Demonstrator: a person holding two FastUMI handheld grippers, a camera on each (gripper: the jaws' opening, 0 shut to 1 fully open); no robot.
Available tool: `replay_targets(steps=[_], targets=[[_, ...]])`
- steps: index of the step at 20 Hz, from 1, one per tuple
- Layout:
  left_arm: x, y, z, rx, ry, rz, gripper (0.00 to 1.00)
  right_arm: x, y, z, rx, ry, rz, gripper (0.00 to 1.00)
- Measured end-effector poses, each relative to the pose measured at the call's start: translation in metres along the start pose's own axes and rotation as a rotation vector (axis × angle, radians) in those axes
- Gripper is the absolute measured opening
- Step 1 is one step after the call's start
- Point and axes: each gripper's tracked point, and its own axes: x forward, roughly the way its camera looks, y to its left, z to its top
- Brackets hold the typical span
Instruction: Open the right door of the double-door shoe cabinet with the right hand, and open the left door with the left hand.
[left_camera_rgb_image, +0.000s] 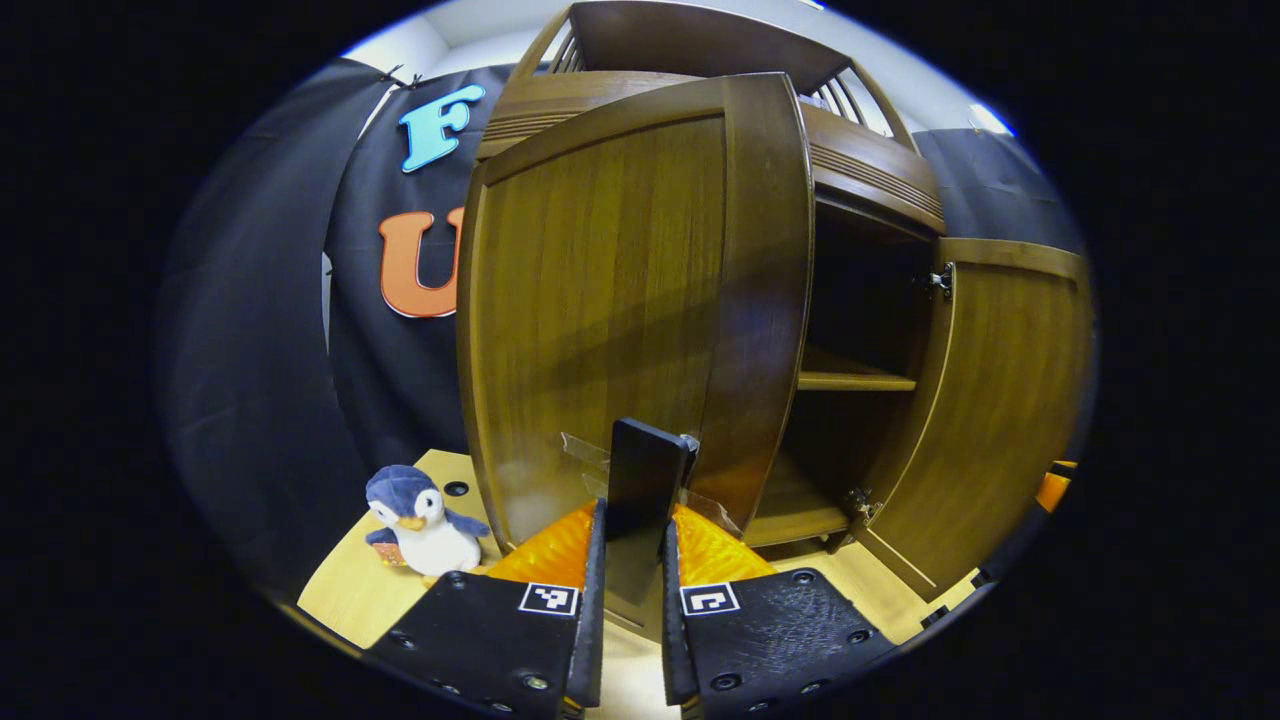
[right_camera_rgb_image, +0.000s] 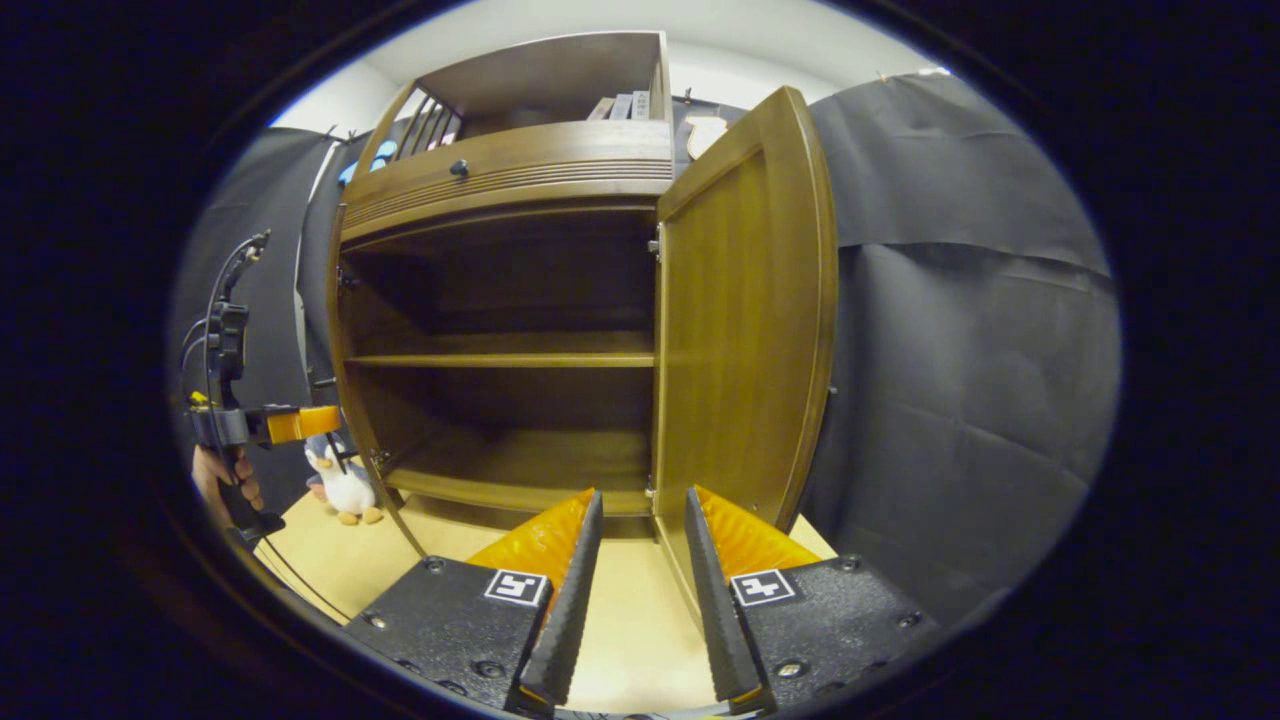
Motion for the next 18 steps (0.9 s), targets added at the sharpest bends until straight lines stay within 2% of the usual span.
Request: replay_targets(steps=[18], targets=[[-0.049,0.065,-0.006,-0.013,0.015,0.099,0.22,0.009,0.051,0.004,-0.051,-0.009,0.103,0.55]])
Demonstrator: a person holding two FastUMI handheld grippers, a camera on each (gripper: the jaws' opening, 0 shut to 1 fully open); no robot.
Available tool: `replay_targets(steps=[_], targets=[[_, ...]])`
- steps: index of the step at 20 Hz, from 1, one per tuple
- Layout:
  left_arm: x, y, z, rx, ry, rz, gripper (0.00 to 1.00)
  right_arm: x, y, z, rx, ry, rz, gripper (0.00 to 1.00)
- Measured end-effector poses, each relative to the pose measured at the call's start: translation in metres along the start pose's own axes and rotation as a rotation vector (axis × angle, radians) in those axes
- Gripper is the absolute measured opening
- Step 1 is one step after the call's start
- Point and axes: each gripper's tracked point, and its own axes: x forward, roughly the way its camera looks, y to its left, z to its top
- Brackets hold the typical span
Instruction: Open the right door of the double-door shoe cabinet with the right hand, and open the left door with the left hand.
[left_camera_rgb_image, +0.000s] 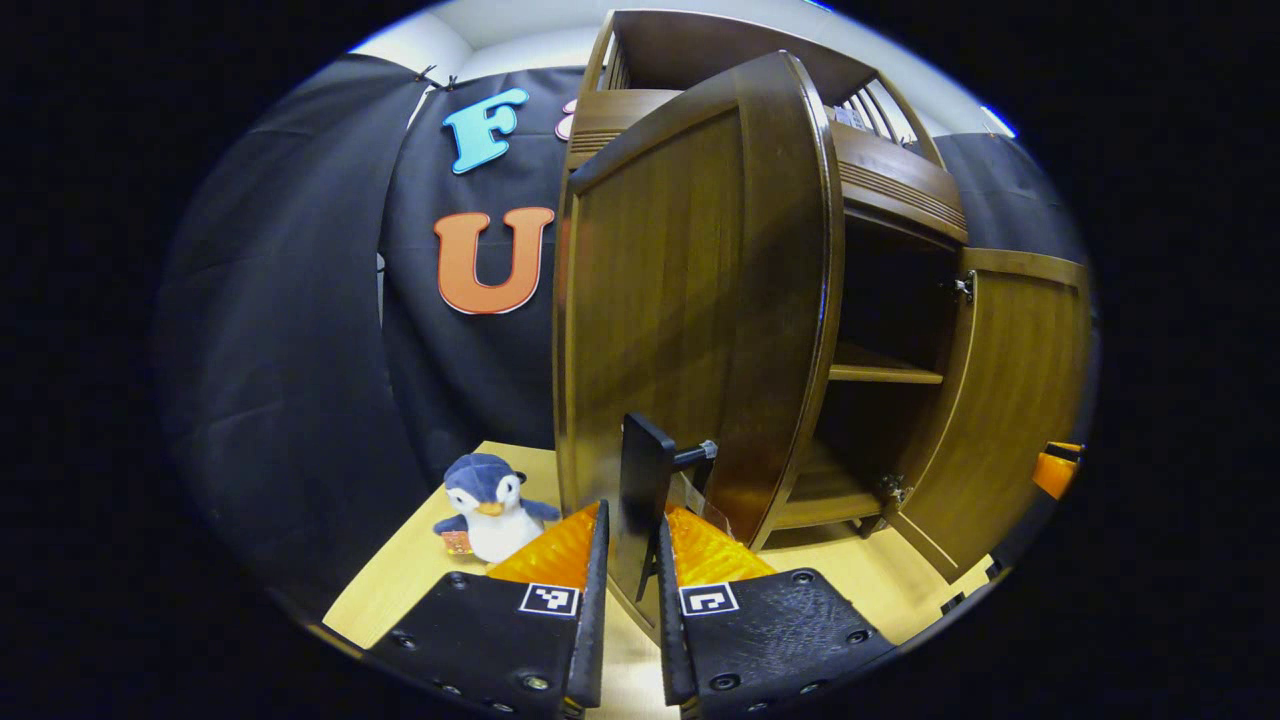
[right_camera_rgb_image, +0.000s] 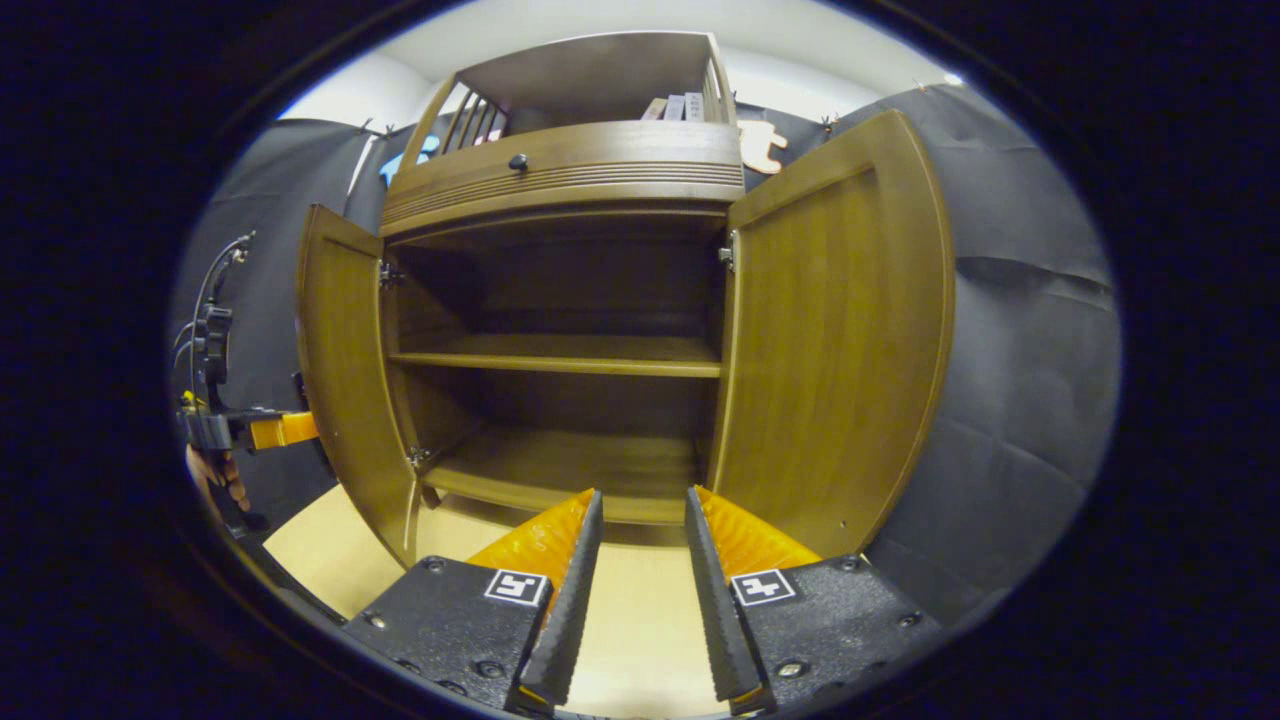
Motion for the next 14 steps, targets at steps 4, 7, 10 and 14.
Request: replay_targets(steps=[4,7,10,14], targets=[[-0.006,0.014,-0.001,0.009,0.003,0.017,0.23,0.003,0.008,0.0,-0.008,0.0,0.009,0.54],[-0.01,0.022,0.0,0.021,-0.001,0.014,0.22,0.005,0.01,-0.002,-0.009,0.0,0.009,0.55],[-0.014,0.034,-0.003,0.013,0.004,0.027,0.22,0.008,0.016,-0.002,-0.012,0.003,0.01,0.55],[-0.018,0.049,-0.008,-0.016,0.011,0.033,0.22,0.01,0.022,0.001,-0.019,-0.005,0.009,0.55]])
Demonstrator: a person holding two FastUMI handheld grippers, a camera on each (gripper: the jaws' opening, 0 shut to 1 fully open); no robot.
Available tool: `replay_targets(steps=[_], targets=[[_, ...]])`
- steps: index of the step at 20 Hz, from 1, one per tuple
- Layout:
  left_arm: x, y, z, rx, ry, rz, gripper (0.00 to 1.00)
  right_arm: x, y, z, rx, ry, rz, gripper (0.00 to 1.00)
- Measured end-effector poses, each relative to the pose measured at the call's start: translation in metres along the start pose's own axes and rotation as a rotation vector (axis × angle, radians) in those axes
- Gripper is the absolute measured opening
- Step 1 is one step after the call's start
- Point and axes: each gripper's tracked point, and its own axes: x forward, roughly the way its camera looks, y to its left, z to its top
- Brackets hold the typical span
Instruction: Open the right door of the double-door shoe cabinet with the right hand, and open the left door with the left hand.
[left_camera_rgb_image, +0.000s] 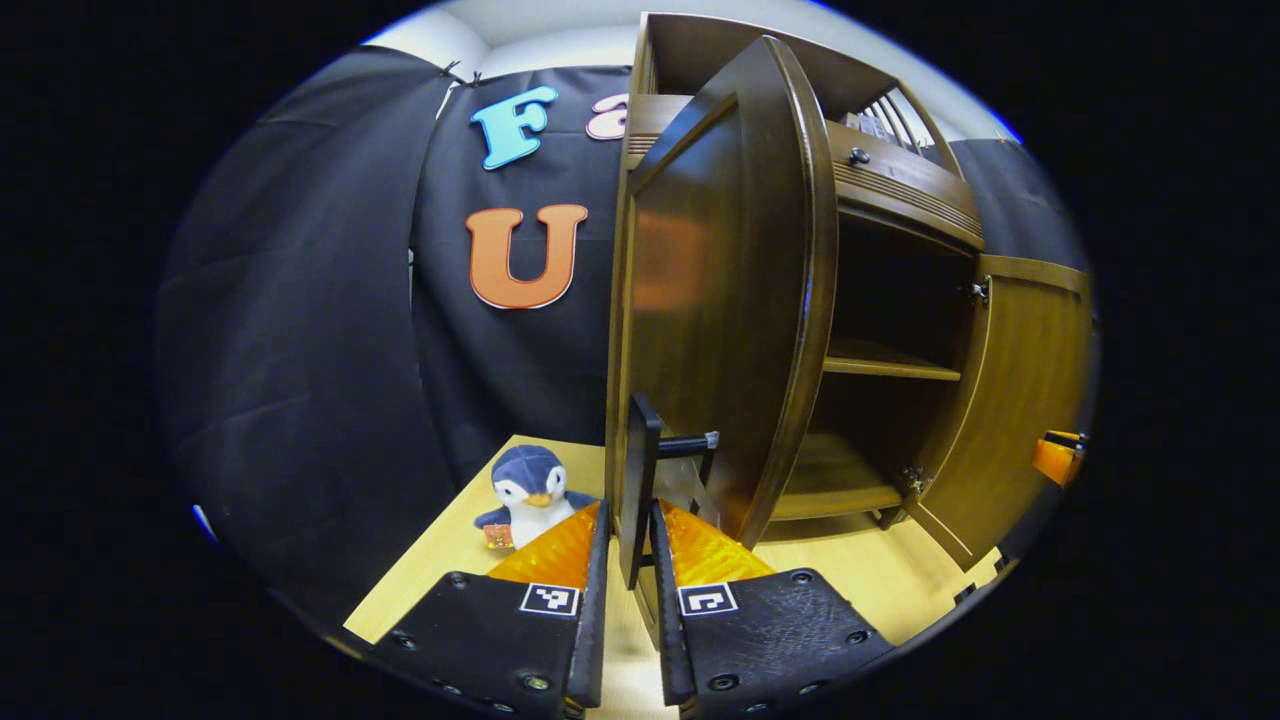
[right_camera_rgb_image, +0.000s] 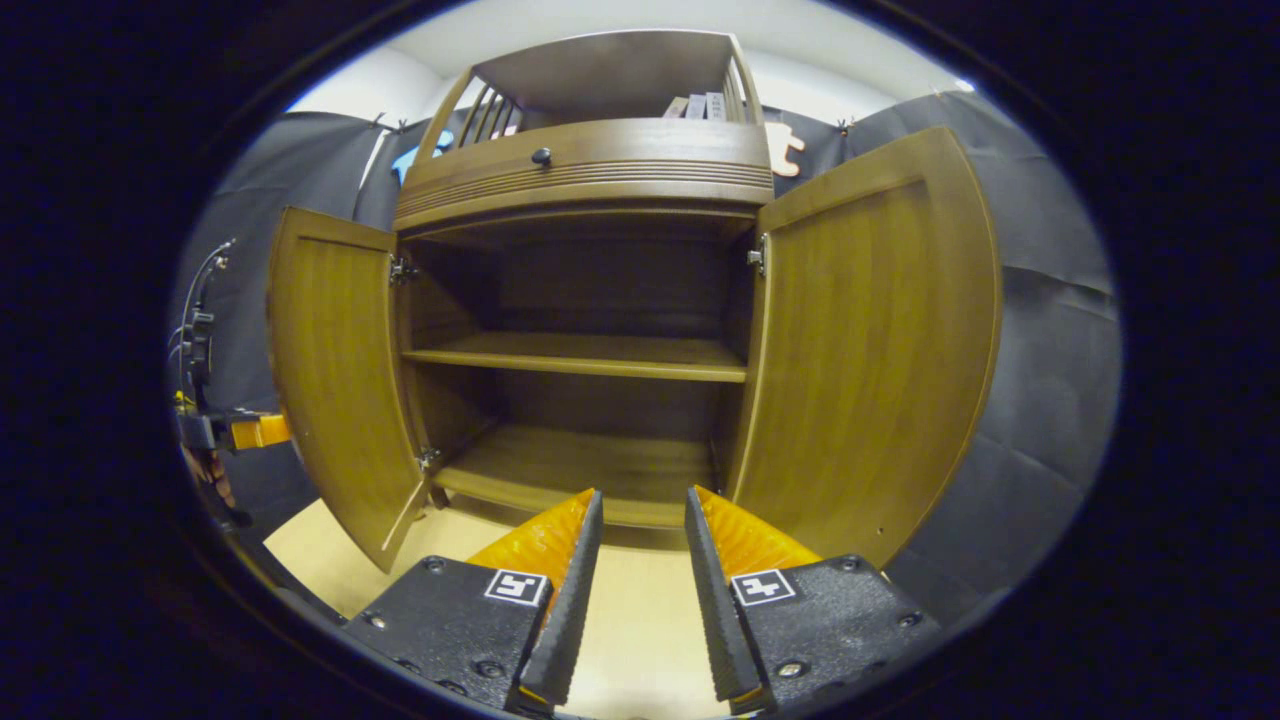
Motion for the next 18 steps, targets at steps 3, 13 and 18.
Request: replay_targets(steps=[3,13,18], targets=[[-0.001,0.018,0.0,-0.011,0.0,0.016,0.16,0.004,0.005,0.001,-0.001,0.001,0.002,0.55],[-0.002,0.049,0.002,-0.021,-0.004,0.01,0.16,0.014,0.02,0.007,-0.014,-0.001,0.016,0.55],[-0.006,0.061,-0.001,-0.01,-0.012,0.021,0.16,0.018,0.016,0.008,-0.008,0.0,0.008,0.55]])
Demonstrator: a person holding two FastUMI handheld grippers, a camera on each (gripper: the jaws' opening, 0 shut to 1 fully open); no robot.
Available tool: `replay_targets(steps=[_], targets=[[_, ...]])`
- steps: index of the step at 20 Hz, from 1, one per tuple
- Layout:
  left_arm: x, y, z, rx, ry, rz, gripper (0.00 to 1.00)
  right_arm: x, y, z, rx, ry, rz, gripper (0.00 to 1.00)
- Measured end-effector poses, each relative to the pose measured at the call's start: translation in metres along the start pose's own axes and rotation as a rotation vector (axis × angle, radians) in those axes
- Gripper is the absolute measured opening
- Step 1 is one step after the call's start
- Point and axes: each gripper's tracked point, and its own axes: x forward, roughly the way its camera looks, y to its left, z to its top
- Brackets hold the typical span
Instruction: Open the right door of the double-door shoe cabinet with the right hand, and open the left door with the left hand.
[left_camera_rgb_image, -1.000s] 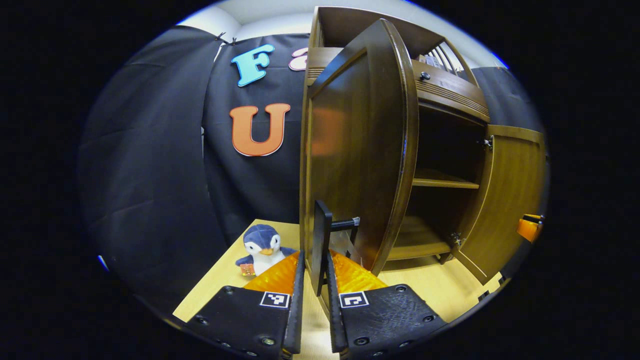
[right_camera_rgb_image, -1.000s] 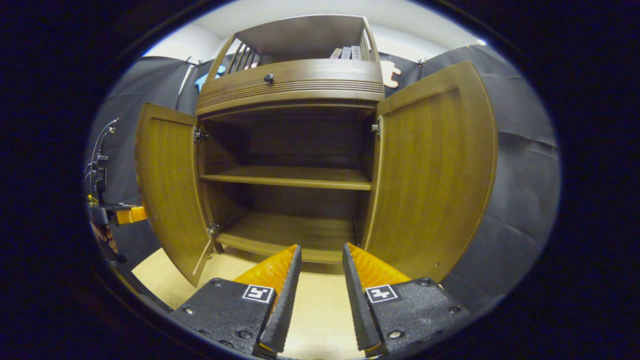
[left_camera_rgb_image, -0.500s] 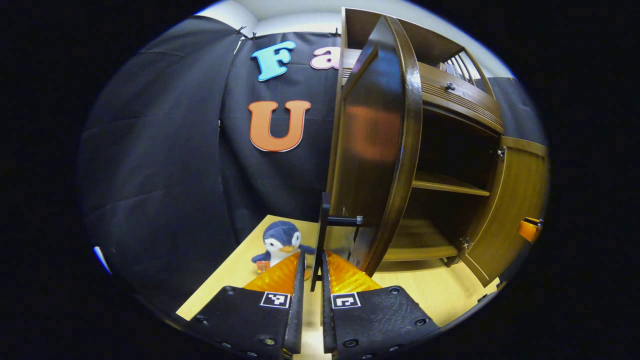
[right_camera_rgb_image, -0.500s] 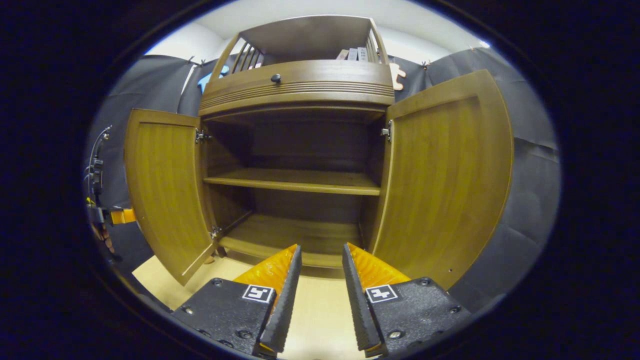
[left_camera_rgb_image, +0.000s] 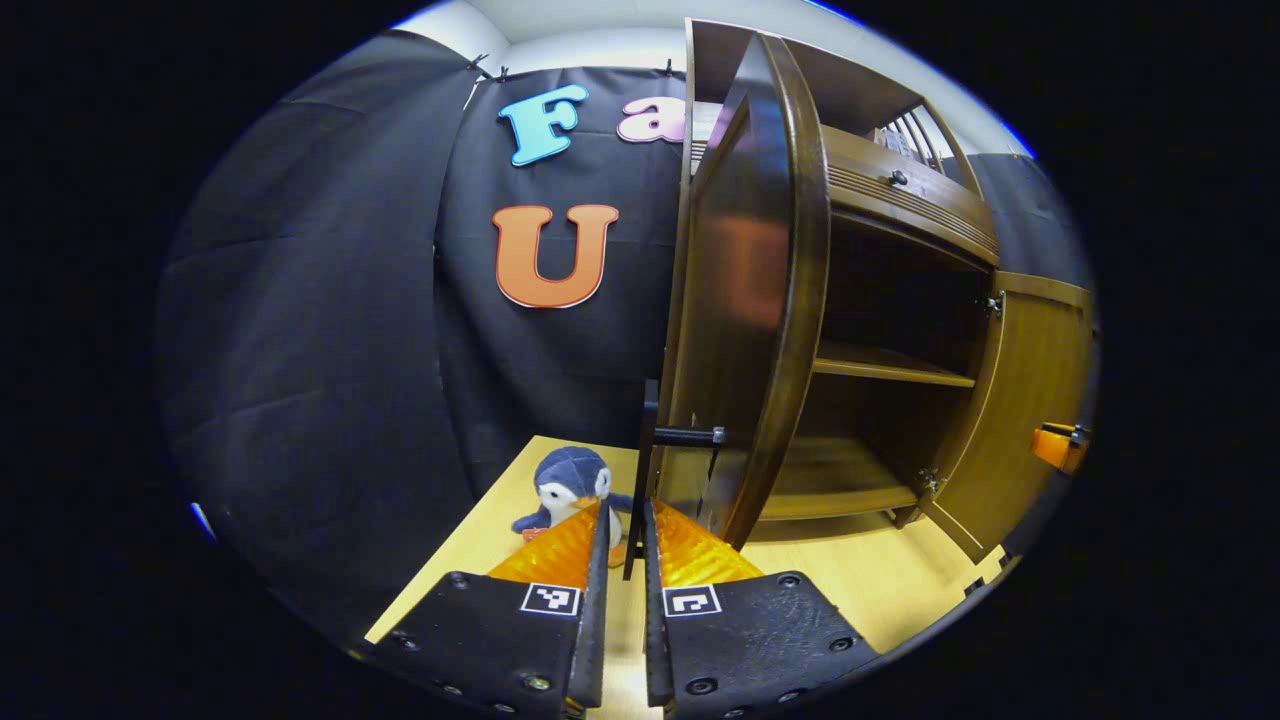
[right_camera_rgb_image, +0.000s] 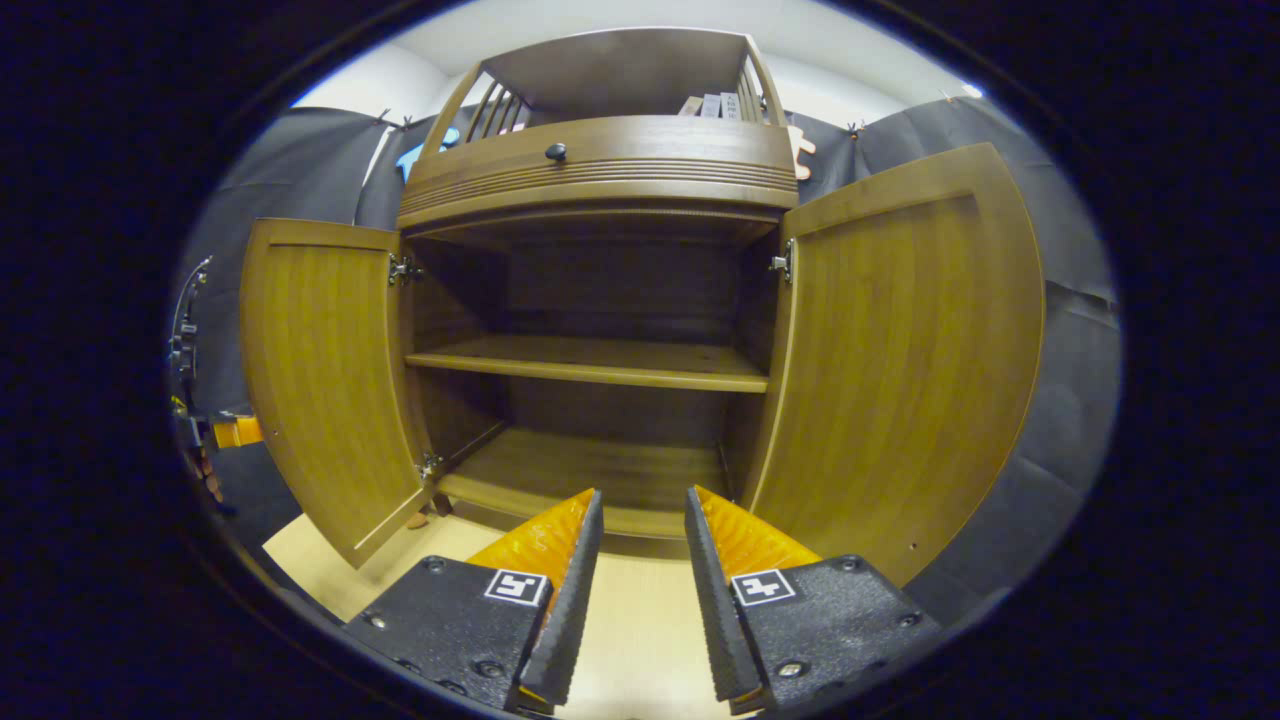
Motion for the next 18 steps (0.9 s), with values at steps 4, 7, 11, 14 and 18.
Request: replay_targets(steps=[4,7,11,14,18], targets=[[-0.012,0.028,-0.006,-0.004,0.01,0.066,0.16,0.002,-0.003,0.001,0.0,0.002,0.005,0.55],[-0.021,0.035,-0.003,-0.04,-0.001,0.097,0.16,0.006,-0.001,0.002,-0.003,0.008,0.019,0.55],[-0.031,0.024,0.0,-0.013,-0.015,0.109,0.3,0.007,0.001,0.007,-0.009,-0.002,0.031,0.54],[-0.03,0.003,-0.005,0.06,-0.005,0.117,0.17,0.007,0.002,0.006,-0.006,0.007,0.035,0.55],[-0.03,-0.032,-0.005,0.123,0.011,0.064,0.17,0.004,-0.005,0.01,0.003,0.001,0.026,0.55]])
